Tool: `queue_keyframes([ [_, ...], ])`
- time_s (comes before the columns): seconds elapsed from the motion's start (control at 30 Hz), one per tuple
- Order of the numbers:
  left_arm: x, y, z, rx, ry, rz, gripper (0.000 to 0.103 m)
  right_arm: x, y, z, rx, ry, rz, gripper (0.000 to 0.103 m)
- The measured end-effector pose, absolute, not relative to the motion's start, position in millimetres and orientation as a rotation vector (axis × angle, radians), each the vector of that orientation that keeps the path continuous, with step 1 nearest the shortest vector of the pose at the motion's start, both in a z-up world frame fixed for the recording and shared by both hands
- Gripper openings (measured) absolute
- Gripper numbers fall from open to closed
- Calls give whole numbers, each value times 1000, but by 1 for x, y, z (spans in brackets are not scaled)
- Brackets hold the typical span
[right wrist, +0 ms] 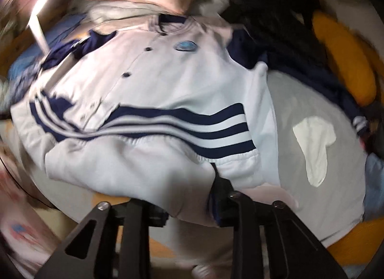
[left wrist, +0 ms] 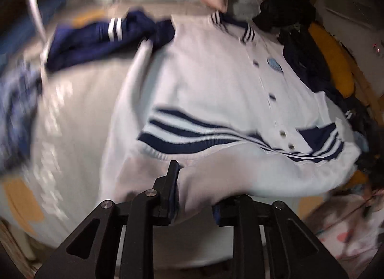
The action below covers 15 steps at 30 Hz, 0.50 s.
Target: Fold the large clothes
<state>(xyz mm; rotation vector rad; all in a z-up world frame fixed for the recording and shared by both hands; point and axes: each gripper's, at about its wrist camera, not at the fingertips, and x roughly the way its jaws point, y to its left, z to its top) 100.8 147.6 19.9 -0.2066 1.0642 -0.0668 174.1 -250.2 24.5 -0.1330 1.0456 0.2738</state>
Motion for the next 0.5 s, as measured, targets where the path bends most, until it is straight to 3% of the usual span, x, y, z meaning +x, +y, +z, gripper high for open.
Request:
queue_keyframes([
  [0.17, 161, 143, 35, -143, 1041, -5, 23, 233, -229, 50, -201, 964, 218, 29],
  [0.27, 189, 153, 24, -145, 1059, 9, 23, 266, -221, 43, -198, 970, 193, 21],
  [0.5, 238, 152, -8, -75, 1063, 11, 21, 309, -203, 23, -243, 986, 170, 19],
])
